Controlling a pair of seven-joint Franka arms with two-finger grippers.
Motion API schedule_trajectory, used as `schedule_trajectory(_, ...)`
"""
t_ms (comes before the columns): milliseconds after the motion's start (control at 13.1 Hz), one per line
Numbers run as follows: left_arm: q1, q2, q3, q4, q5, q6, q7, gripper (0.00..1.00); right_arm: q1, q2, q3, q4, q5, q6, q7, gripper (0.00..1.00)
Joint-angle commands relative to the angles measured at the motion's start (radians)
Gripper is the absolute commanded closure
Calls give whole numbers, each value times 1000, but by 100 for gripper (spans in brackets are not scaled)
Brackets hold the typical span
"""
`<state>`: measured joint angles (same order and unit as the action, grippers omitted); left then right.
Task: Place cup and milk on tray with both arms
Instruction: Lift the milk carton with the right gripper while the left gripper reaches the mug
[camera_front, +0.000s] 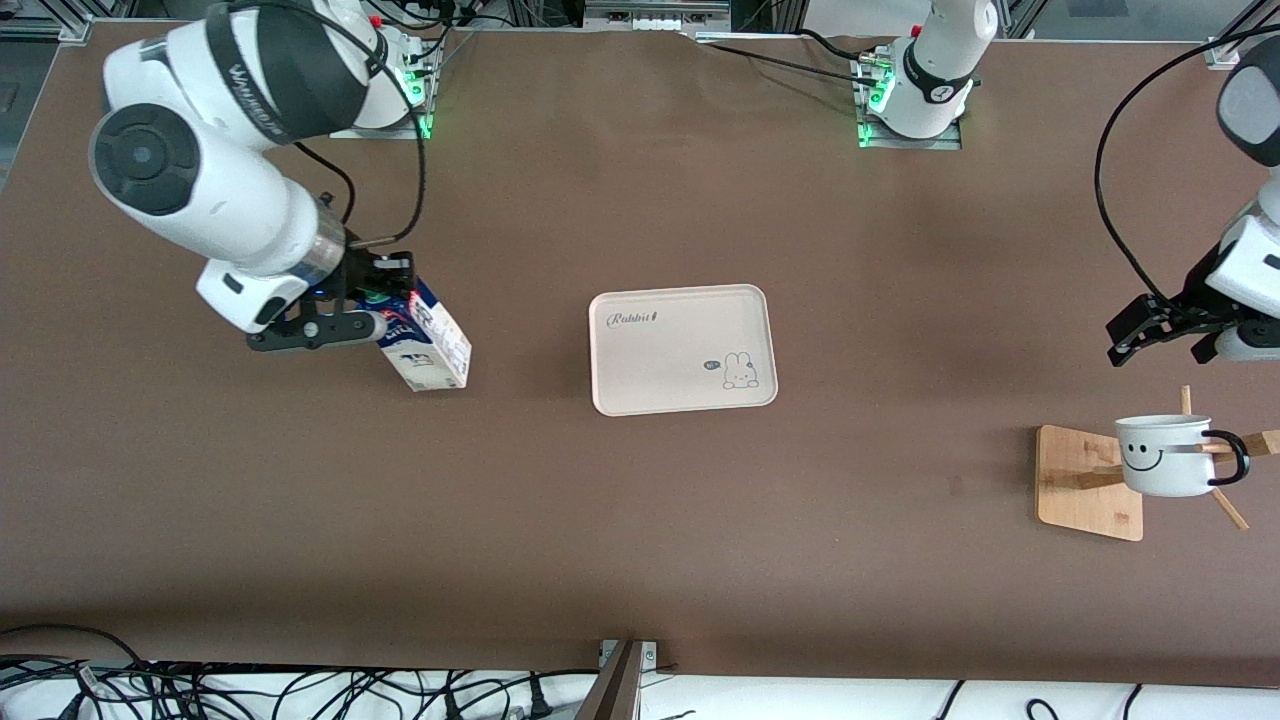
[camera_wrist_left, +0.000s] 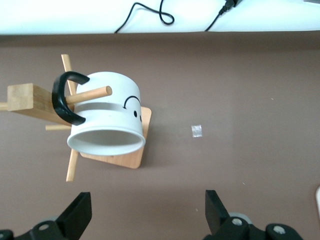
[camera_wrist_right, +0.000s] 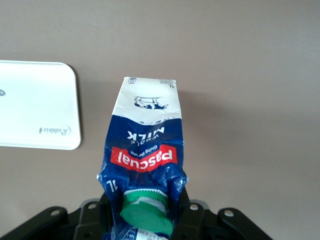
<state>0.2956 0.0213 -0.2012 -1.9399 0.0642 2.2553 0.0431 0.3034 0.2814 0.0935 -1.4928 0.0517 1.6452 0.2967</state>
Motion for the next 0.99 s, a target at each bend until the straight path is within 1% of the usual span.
schedule_trajectory(0,3,-38,-1,-100,32,125,18,0,90,53,-12,74,11,16,157,51)
schedule_trajectory(152,3,-38,-1,-175,32,255,18,0,134,108,-17,130,14,19,205,51)
schedule_trajectory(229,3,-40,-1,-212,32,309,17,0,151,143,-15,156,29,6,203,51)
schedule_trajectory(305,3,-38,-1,-232,32,343,14,0,172,171,-17,178,78,-17,205,51)
schedule_trajectory(381,2,-34,-1,-246,35,375,12,0,184,195,-15,195,106,-51,211,51)
schedule_trajectory(534,2,-11,-1,-254,32,412,6,0,218,251,-30,258,115,-105,213,51)
schedule_trajectory(686,2,0,-1,-254,32,432,3,0,252,326,-35,362,135,-148,219,51)
schedule_trajectory(762,0,3,-1,-254,35,438,4,0,275,358,-44,397,135,-160,220,51)
schedule_trajectory(839,0,3,-1,-254,35,440,5,0,296,381,-66,419,138,-162,220,52)
schedule_trajectory(915,0,8,-1,-254,35,440,6,0,313,396,-69,436,138,-160,222,53)
